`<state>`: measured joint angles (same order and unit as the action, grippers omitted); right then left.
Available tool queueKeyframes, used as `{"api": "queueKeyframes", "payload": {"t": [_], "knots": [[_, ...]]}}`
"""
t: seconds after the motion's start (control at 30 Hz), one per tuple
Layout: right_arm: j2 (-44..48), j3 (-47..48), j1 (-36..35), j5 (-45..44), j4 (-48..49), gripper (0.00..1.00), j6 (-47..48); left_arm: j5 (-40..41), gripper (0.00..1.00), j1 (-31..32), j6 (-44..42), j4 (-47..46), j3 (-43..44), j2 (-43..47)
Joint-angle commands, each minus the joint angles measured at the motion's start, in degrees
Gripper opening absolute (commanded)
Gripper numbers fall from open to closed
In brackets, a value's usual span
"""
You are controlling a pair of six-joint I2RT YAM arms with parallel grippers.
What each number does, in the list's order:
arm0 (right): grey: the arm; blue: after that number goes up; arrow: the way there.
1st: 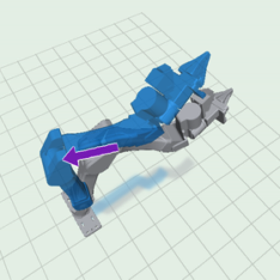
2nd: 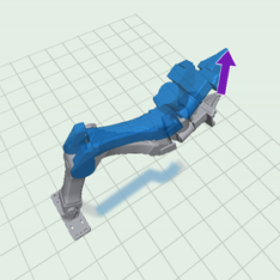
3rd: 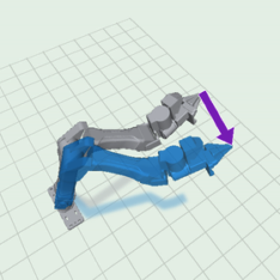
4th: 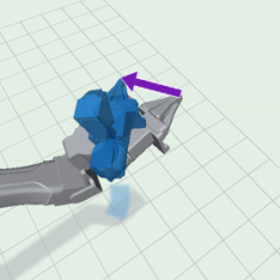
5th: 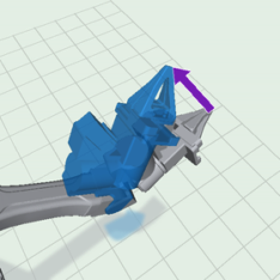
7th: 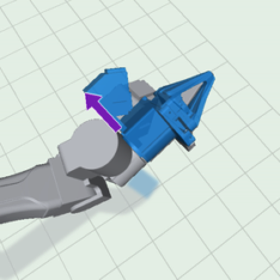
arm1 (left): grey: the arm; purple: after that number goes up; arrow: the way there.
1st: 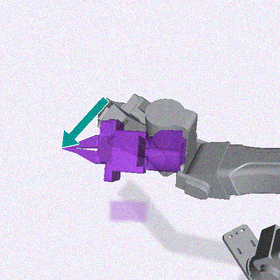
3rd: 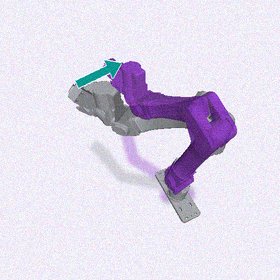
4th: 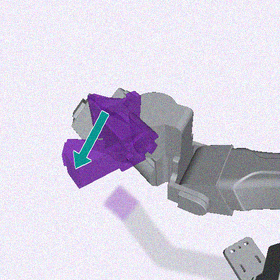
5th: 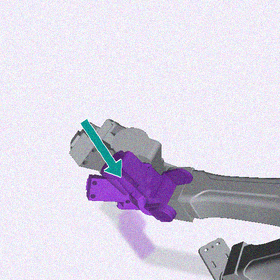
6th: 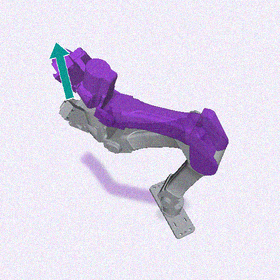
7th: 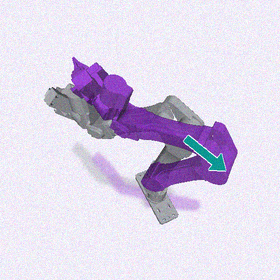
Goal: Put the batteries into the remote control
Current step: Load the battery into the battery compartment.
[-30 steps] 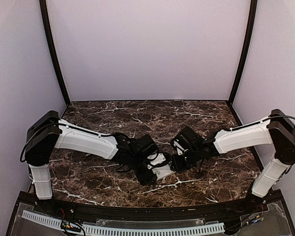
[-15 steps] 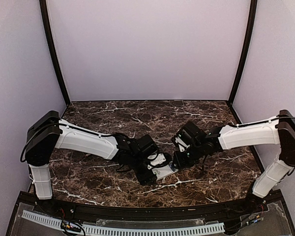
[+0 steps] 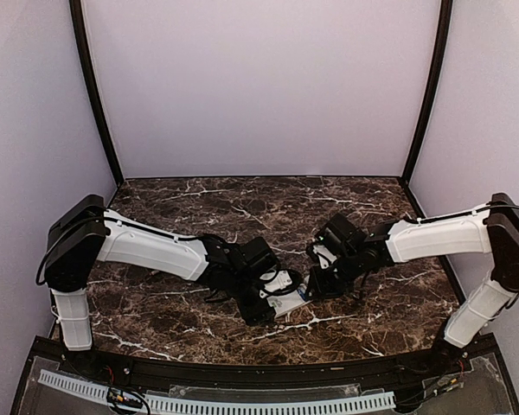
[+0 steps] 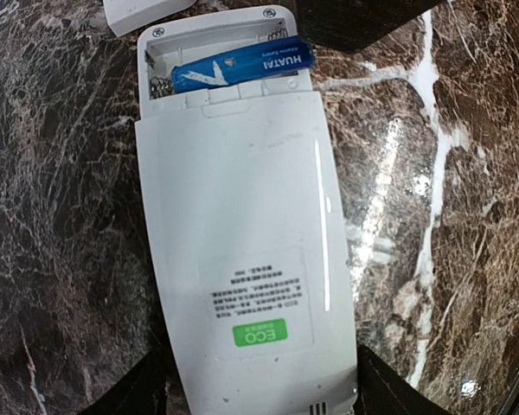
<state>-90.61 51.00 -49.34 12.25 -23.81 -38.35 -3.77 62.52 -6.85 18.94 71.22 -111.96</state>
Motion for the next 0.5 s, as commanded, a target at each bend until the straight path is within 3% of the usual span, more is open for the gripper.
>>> {"api": "queueKeyframes", "payload": {"t": [0.0,0.47], "knots": [[-1.53,0.09,0.05,0.46,0.87,0.21,-0.49,0.61,0.72,-0.09,-0.44,2.13,-1.00,-1.46],[-3.26,0.58,0.09,0.44,1.70,0.14,0.01,0.61,0.72,-0.16,-0.44,2.23,-0.91,-1.51]]}}
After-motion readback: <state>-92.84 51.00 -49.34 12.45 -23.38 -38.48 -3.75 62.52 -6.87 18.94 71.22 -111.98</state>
